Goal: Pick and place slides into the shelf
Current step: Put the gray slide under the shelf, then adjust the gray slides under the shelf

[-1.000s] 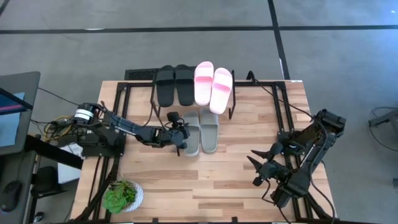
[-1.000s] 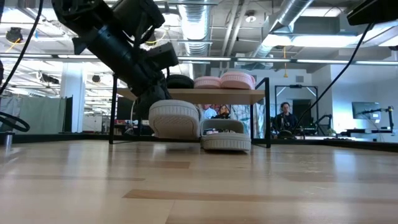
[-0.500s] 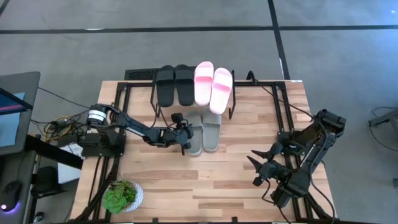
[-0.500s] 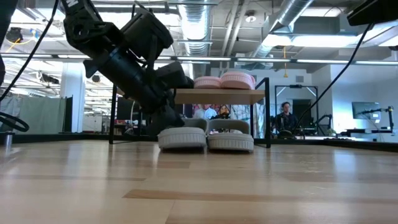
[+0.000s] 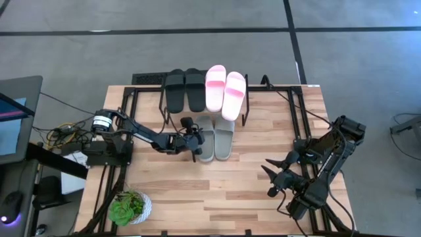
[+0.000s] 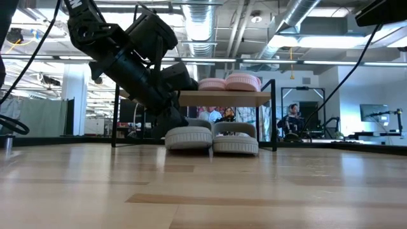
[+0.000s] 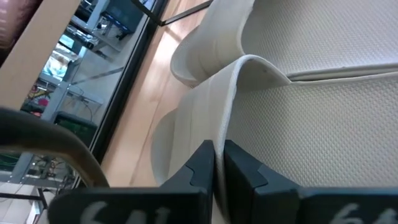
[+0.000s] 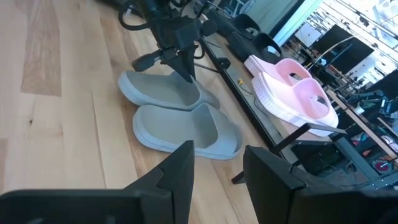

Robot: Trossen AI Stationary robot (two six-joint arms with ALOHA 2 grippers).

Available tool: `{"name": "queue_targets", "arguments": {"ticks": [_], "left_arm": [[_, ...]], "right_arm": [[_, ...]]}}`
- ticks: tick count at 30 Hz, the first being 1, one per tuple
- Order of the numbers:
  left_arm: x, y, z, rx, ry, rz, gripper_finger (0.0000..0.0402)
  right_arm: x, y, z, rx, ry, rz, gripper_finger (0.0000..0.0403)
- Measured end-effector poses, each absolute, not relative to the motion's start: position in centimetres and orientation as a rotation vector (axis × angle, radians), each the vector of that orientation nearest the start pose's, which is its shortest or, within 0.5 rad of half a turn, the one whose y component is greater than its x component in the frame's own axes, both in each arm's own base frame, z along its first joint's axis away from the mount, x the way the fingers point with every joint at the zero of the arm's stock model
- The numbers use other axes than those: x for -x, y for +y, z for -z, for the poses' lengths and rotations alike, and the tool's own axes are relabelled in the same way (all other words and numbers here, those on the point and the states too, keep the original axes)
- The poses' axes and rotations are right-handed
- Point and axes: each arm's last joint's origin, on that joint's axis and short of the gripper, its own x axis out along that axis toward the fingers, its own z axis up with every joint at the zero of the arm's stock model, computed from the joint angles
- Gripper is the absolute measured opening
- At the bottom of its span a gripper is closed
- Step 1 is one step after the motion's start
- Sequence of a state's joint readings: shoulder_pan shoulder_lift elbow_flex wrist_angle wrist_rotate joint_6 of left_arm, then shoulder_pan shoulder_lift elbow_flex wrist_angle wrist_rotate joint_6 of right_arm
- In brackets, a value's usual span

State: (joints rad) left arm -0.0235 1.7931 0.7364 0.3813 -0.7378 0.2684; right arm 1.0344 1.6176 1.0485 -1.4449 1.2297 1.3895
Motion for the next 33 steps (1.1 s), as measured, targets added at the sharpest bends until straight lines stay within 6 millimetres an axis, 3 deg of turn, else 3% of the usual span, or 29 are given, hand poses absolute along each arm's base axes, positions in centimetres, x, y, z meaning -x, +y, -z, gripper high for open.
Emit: {"name": "queue_targets", "arguments": {"ticks": [12, 25, 33], "left_arm": [[-32.0, 1.3, -12.1, -0.541, 0.754, -0.592, 0.0015], [-31.9, 1.1, -11.9, -0.564, 0.780, -0.584, 0.0118], [-31.5, 0.0, -12.9, -0.603, 0.772, -0.577, 0.0149]], "right_arm": [[-14.5, 19.1, -21.5, 0.502, 0.501, 0.558, 0.0127], [-14.6, 19.1, -21.5, 0.497, 0.500, 0.557, 0.0127], [-14.6, 19.2, -21.5, 0.490, 0.499, 0.557, 0.0127]]}}
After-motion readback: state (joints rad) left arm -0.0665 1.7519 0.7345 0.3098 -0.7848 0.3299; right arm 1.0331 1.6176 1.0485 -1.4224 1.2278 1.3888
